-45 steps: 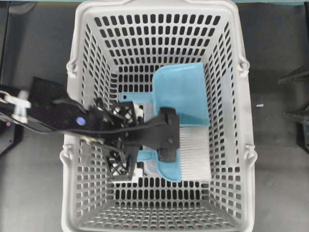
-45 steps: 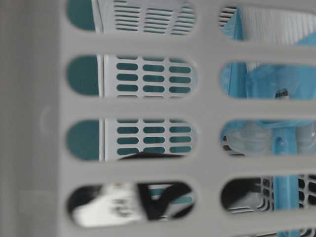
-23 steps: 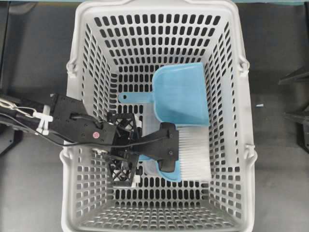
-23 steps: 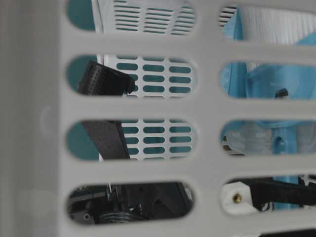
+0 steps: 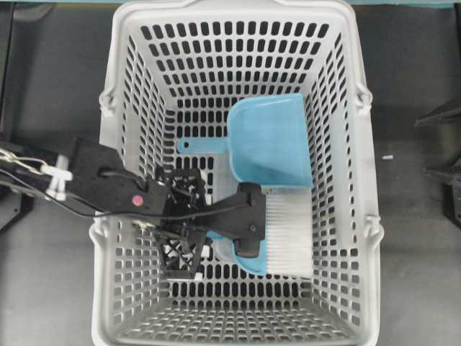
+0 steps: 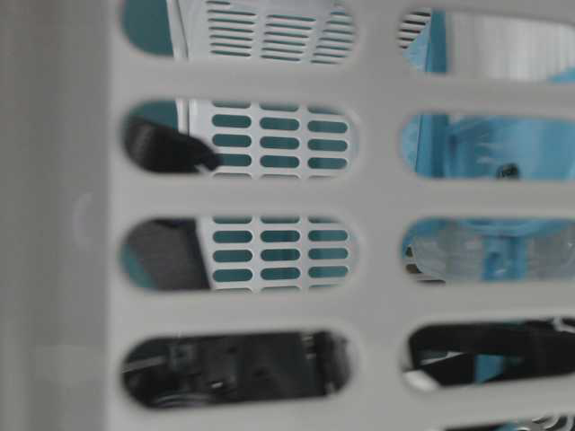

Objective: Pick up the hand brush from the shopping basket with the left arm.
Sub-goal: 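Lower the left gripper and close it on the blue brush handle, then lift the held brush upward with the left gripper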

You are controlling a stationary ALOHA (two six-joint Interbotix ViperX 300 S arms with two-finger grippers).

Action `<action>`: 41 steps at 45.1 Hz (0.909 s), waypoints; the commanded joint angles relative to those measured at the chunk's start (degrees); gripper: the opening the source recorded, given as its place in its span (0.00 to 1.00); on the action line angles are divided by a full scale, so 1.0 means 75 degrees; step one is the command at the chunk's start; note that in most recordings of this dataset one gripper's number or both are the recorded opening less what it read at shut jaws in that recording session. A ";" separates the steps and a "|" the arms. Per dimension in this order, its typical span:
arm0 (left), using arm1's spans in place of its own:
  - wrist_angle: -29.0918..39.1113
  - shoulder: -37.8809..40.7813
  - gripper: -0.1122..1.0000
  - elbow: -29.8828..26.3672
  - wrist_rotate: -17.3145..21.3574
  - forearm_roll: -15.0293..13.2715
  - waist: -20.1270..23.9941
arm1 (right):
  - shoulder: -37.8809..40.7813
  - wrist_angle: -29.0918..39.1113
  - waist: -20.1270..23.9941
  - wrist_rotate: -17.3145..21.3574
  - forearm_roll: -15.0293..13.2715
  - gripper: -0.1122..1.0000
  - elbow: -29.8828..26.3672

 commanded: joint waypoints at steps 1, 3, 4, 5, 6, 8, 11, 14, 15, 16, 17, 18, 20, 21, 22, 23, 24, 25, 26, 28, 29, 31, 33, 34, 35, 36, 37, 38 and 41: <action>0.0035 -0.0398 0.34 -0.0105 0.0059 0.0023 -0.0023 | 0.0059 -0.0059 0.0012 0.0012 0.0023 0.81 -0.0035; 0.0094 -0.0504 0.34 -0.0164 0.0059 0.0035 -0.0023 | 0.0059 -0.0059 0.0023 0.0000 0.0023 0.81 -0.0023; 0.0164 -0.0574 0.34 -0.0223 0.0059 0.0023 -0.0023 | 0.0047 -0.0070 0.0012 0.0000 0.0023 0.81 -0.0023; 0.0223 -0.0645 0.34 -0.0281 0.0047 0.0035 -0.0035 | 0.0059 -0.0070 0.0023 0.0012 0.0023 0.81 -0.0012; 0.0293 -0.0715 0.34 -0.0340 0.0047 0.0023 -0.0035 | 0.0059 -0.0094 0.0023 0.0012 0.0023 0.81 0.0000; 0.0469 -0.0832 0.34 -0.0480 0.0047 0.0023 -0.0035 | 0.0047 -0.0129 0.0012 0.0012 0.0023 0.81 0.0012; 0.0949 -0.1031 0.34 -0.0820 0.0047 0.0035 -0.0023 | 0.0047 -0.0188 0.0012 0.0012 0.0023 0.81 0.0012; 0.1547 -0.1219 0.34 -0.1301 0.0047 0.0023 0.0000 | 0.0047 -0.0234 0.0023 0.0012 0.0023 0.81 0.0012; 0.1723 -0.1277 0.34 -0.1441 0.0059 0.0035 0.0000 | 0.0047 -0.0246 0.0012 0.0012 0.0023 0.81 0.0023; 0.1910 -0.1336 0.34 -0.1594 0.0047 0.0035 0.0012 | 0.0047 -0.0246 0.0023 0.0000 0.0023 0.81 0.0023; 0.2098 -0.1406 0.34 -0.1758 0.0059 0.0023 0.0023 | 0.0047 -0.0246 0.0023 0.0012 0.0023 0.81 0.0023; 0.2285 -0.1477 0.34 -0.1922 0.0047 0.0035 0.0047 | 0.0047 -0.0246 0.0023 0.0012 0.0023 0.81 0.0023; 0.2660 -0.1617 0.34 -0.2332 0.0047 0.0035 0.0094 | 0.0047 -0.0246 0.0023 0.0000 0.0023 0.81 0.0023; 0.2801 -0.1676 0.34 -0.2484 0.0047 0.0023 0.0117 | 0.0047 -0.0246 0.0023 0.0012 0.0023 0.81 0.0035; 0.2906 -0.1734 0.34 -0.2637 0.0047 0.0035 0.0141 | 0.0047 -0.0246 0.0023 0.0012 0.0023 0.81 0.0035; 0.3012 -0.1793 0.34 -0.2777 0.0047 0.0035 0.0152 | 0.0047 -0.0246 0.0023 0.0000 0.0023 0.81 0.0035; 0.3105 -0.1863 0.34 -0.2965 0.0047 0.0035 0.0187 | 0.0047 -0.0246 0.0023 0.0012 0.0023 0.81 0.0047; 0.3152 -0.1898 0.34 -0.3070 0.0047 0.0035 0.0199 | 0.0047 -0.0246 0.0012 0.0012 0.0023 0.81 0.0047; 0.3176 -0.1934 0.34 -0.3164 0.0059 0.0035 0.0211 | 0.0047 -0.0246 0.0023 0.0000 0.0023 0.81 0.0059; 0.3176 -0.1992 0.34 -0.3316 0.0070 0.0035 0.0211 | 0.0047 -0.0258 0.0012 0.0000 0.0023 0.81 0.0059; 0.3176 -0.2004 0.34 -0.3352 0.0070 0.0035 0.0211 | 0.0047 -0.0258 0.0023 0.0012 0.0023 0.81 0.0059; 0.3176 -0.2016 0.34 -0.3352 0.0094 0.0035 0.0211 | 0.0047 -0.0270 0.0012 0.0000 0.0023 0.81 0.0070; 0.3164 -0.2016 0.34 -0.3316 0.0129 0.0035 0.0223 | 0.0047 -0.0270 0.0023 0.0012 0.0023 0.81 0.0070; 0.3164 -0.2016 0.34 -0.3316 0.0141 0.0035 0.0223 | 0.0047 -0.0270 0.0023 0.0012 0.0023 0.81 0.0070; 0.3152 -0.2004 0.34 -0.3305 0.0152 0.0035 0.0234 | 0.0047 -0.0270 0.0023 0.0012 0.0023 0.81 0.0070; 0.3141 -0.2004 0.34 -0.3316 0.0164 0.0035 0.0234 | 0.0047 -0.0270 0.0012 0.0012 0.0023 0.81 0.0070; 0.3117 -0.1992 0.34 -0.3328 0.0188 0.0035 0.0246 | 0.0047 -0.0270 0.0023 0.0012 0.0023 0.81 0.0070; 0.3094 -0.1980 0.34 -0.3340 0.0199 0.0035 0.0246 | 0.0047 -0.0270 0.0023 0.0012 0.0023 0.81 0.0070; 0.3000 -0.1980 0.34 -0.3375 0.0223 0.0035 0.0270 | 0.0047 -0.0270 0.0012 0.0012 0.0035 0.81 0.0070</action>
